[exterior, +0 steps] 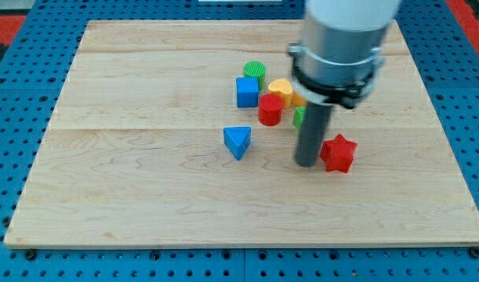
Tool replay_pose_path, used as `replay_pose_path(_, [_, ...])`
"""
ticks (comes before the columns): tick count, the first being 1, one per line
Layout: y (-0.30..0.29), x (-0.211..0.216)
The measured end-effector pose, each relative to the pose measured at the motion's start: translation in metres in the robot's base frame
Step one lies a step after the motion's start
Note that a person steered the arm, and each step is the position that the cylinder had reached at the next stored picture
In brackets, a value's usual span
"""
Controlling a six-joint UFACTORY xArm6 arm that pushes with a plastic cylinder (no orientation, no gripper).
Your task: Push the red star towards the bottom right side
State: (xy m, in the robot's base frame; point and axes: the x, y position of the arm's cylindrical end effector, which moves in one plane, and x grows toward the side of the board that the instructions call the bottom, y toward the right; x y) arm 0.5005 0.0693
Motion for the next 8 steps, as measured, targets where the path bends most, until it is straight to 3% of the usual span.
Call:
replay_pose_path(2, [0.04, -0.043])
replay_pose_path(3, [0.074, -0.006])
replay_pose_path(4, [0.06, -0.015])
replay_pose_path(5, [0.101, -0.018])
replay_pose_path(7, [0.116, 0.04])
replay_pose_path(8, [0.112, 0.016])
